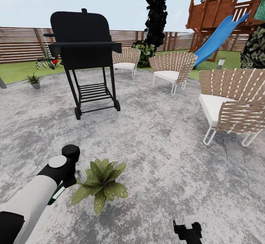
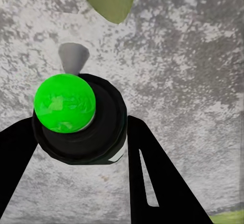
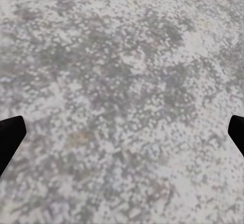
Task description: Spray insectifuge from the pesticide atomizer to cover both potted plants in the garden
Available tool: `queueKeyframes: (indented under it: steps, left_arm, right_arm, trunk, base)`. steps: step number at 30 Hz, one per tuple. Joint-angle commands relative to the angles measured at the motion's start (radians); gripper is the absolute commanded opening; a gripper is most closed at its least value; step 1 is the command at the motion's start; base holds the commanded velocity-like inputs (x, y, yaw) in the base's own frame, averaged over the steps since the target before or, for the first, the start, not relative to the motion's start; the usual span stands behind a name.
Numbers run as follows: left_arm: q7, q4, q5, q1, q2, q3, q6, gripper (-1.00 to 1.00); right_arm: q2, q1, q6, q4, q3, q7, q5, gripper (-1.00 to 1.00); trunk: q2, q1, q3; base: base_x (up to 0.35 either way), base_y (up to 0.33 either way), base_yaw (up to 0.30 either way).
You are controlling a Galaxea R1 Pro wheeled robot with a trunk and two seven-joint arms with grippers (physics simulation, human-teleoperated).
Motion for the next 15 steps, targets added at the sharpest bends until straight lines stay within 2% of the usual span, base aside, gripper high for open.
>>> queueKeyframes:
  steps: [1, 4, 12, 15]
  left_arm:
    - [-0.009, -0.001, -0.006, -0.001, 0.001, -0.004, 0.01, -1.0]
    - [-0.009, -0.001, -0.006, -0.001, 0.001, -0.005, 0.01, -1.0]
    - [-0.009, -0.001, -0.006, -0.001, 0.001, -0.003, 0.013, -1.0]
    - [-0.009, -0.001, -0.006, -0.001, 0.001, -0.002, 0.013, -1.0]
  right_arm:
    - [-0.001, -0.001, -0.002, 0.0, 0.008, -0.008, 0.001, 1.0]
    - [-0.005, -0.001, -0.002, 0.001, 0.007, -0.009, 0.001, 1.0]
    - [-0.005, -0.001, -0.001, 0.001, 0.007, -0.009, 0.001, 1.0]
    - [-0.003, -0.001, -0.001, 0.001, 0.008, -0.009, 0.001, 1.0]
  trunk:
    - [0.0, 0.0, -0.001]
    - [0.0, 0.0, -0.001]
    - [0.0, 0.0, -0.001]
    - [0.0, 0.0, -0.001]
  base:
    - [0.0, -0.113, 0.021]
    - [0.0, -0.203, 0.004]
    - [0.0, -0.018, 0.0]
    - [0.0, -0.153, 0.0]
